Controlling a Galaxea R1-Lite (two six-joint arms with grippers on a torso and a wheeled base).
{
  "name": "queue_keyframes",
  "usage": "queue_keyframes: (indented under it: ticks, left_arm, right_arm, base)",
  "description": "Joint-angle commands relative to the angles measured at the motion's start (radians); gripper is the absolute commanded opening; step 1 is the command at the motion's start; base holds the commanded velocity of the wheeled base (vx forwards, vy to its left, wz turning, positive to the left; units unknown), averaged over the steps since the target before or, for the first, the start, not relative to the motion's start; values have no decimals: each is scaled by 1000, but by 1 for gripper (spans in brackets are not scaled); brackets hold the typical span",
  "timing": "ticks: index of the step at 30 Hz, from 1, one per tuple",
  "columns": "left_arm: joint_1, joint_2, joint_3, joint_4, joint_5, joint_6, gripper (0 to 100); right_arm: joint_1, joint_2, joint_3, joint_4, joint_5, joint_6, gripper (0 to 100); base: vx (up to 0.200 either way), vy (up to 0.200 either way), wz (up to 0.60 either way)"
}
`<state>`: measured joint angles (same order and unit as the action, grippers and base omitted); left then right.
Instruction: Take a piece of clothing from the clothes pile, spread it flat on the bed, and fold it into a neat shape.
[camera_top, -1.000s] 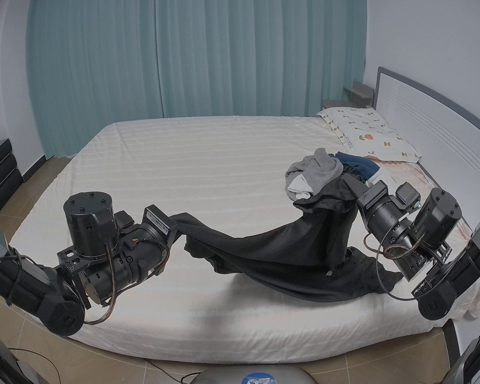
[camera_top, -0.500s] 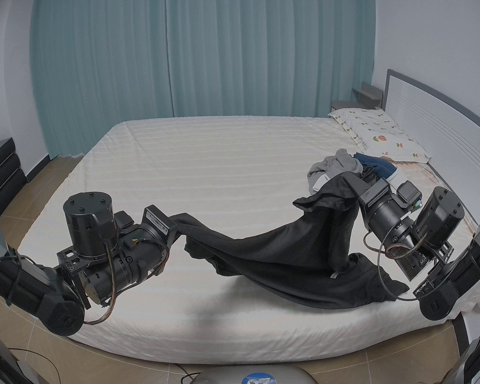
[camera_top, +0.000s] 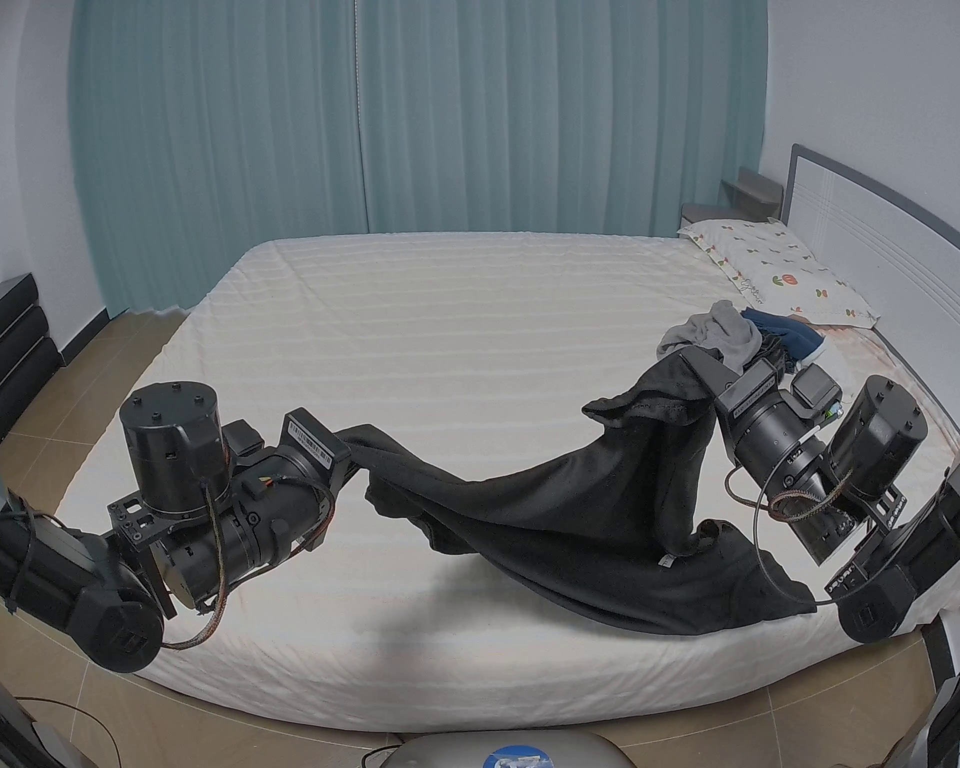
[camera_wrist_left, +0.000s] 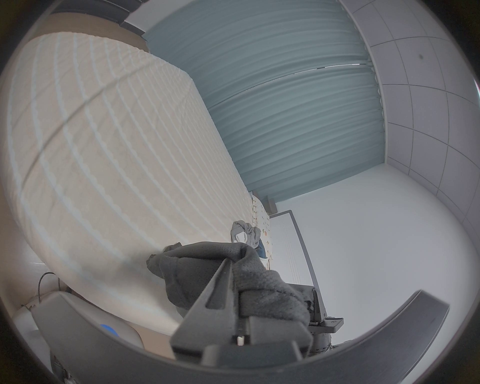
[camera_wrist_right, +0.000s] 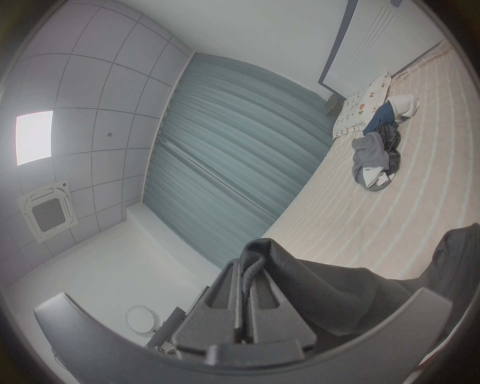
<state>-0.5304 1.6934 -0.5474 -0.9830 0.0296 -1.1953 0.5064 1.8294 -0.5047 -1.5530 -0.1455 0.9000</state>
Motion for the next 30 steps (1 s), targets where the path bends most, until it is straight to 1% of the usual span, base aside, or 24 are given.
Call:
queue_keyframes:
  ticks: [1, 11, 15, 18, 20, 21, 23, 26, 28, 30]
  left_arm:
    - [0, 2, 0, 1, -2, 0, 0]
    - [-13, 8, 11, 4, -5, 19, 0]
    - [-28, 3, 9, 26, -5, 23, 0]
    - [-45, 3, 9, 53, -5, 48, 0]
    - [-65, -9, 12, 70, -3, 82, 0]
    - [-65, -9, 12, 70, -3, 82, 0]
    - [-77, -37, 20, 72, -3, 88, 0]
    - [-75, -70, 11, 72, -2, 89, 0]
    - [-66, -110, 1, 76, -2, 91, 0]
    - [-63, -156, -5, 93, -2, 94, 0]
  right_arm:
    - [0, 4, 6, -9, 0, -1, 0]
    - [9, -5, 41, -9, -2, -9, 0]
    - [32, -27, 64, -9, -2, -13, 0]
    - [35, -50, 83, -7, 0, -19, 0]
    - [49, -78, 98, -9, 9, -49, 0]
    - [49, -78, 98, -9, 9, -49, 0]
    - [75, -137, 104, -7, 15, -64, 0]
    - [93, -193, 100, -7, 20, -73, 0]
    - [87, -229, 91, -4, 20, -96, 0]
    - [78, -268, 72, 11, 21, -107, 0]
  base:
    - [0, 0, 0]
    - [0, 0, 0]
    - [-200, 0, 0]
    - [-200, 0, 0]
    - [-200, 0, 0]
    - [-200, 0, 0]
    - [-200, 0, 0]
    - [-200, 0, 0]
    - [-200, 0, 0]
    - [0, 0, 0]
